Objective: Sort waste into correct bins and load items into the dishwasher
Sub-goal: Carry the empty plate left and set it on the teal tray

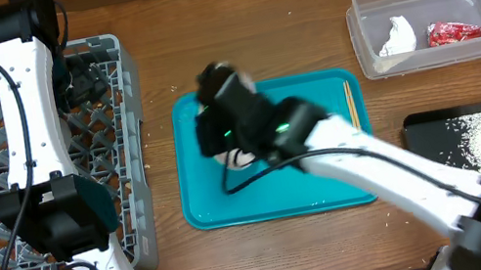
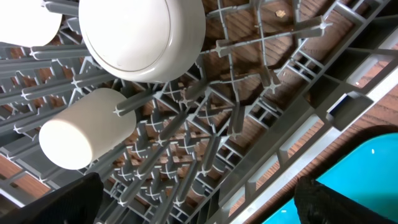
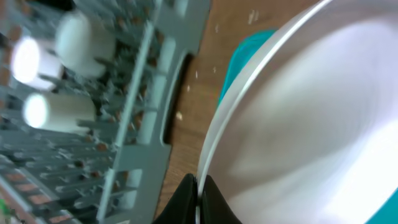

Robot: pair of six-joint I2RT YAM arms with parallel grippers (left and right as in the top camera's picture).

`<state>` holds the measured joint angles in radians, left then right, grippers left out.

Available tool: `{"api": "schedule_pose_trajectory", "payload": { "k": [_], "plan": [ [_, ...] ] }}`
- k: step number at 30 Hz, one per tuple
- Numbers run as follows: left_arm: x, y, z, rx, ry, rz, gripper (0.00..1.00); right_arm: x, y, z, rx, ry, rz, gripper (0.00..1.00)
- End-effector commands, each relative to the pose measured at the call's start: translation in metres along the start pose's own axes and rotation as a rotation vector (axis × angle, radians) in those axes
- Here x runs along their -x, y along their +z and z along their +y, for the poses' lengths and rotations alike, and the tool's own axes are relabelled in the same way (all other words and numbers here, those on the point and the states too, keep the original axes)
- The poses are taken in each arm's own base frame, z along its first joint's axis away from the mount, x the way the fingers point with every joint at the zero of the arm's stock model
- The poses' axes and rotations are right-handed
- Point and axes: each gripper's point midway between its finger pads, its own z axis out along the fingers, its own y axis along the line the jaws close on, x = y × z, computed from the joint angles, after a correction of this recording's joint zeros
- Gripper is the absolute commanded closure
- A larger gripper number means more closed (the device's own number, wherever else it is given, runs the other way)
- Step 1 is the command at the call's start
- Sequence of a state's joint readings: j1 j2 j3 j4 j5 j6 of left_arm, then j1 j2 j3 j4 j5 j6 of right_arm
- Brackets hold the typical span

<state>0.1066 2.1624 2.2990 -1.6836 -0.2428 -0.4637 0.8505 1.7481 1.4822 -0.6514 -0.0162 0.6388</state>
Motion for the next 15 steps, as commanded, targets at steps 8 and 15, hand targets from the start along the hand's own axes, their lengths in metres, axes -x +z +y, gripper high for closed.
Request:
{"api": "schedule_pose_trajectory", "payload": {
  "k": [8, 15],
  "plan": [
    [0.000, 0.001, -0.002, 0.001, 0.014, 0.003, 0.00, -0.031, 0.046, -0.014, -0.093, 0.046, 0.083, 0.78],
    [0.001, 0.001, -0.002, 0.000, 0.014, 0.003, 0.00, 0.005, -0.001, -0.012, -0.114, 0.082, 0.053, 0.68]
  ]
}}
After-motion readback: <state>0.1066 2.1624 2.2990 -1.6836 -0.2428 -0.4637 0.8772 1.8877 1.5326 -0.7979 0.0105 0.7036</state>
